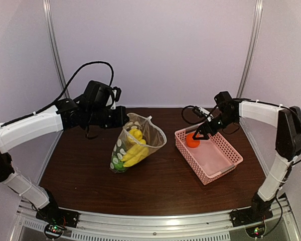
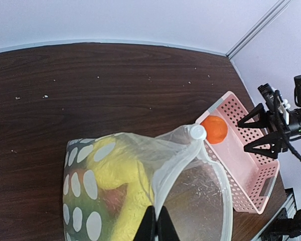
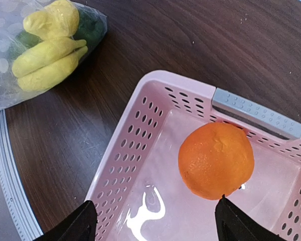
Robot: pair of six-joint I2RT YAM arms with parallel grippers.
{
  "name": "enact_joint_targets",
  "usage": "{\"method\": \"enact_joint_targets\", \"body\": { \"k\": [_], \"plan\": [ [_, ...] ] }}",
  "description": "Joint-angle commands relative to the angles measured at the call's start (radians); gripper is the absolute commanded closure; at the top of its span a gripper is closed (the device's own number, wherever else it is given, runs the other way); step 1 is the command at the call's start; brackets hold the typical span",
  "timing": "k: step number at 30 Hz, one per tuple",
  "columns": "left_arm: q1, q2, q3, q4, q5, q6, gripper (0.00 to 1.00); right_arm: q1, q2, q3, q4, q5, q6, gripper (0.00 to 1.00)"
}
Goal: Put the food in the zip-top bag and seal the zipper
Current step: Pick up the fake fruit from the bin.
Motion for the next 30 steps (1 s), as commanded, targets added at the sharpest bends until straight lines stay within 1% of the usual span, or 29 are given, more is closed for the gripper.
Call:
{"method": "enact_joint_targets", "body": {
  "k": [1, 4, 11, 19, 30],
  "plan": [
    [0.009, -0.005, -0.014, 0.046, 0.012, 0.005, 1.0, -0.005, 0.04, -0.004, -0.019, 0.042, 0.009, 0.17],
    [0.009, -0.002, -0.016, 0.049, 0.018, 0.002, 1.0, -0.005, 0.067, -0.003, 0.013, 0.089, 0.037, 0.17],
    [0.009, 0.001, -0.019, 0.05, 0.022, -0.001, 1.0, -0.005, 0.117, 0.01, 0.047, 0.142, 0.082, 0.17],
    [0.009, 0.01, -0.016, 0.054, 0.029, -0.001, 1.0, -0.003, 0.173, 0.047, 0.057, 0.13, 0.086, 0.14],
    [0.009, 0.006, -0.019, 0.053, 0.027, -0.001, 1.0, -0.003, 0.235, 0.083, 0.09, 0.146, 0.117, 0.15]
  ]
}}
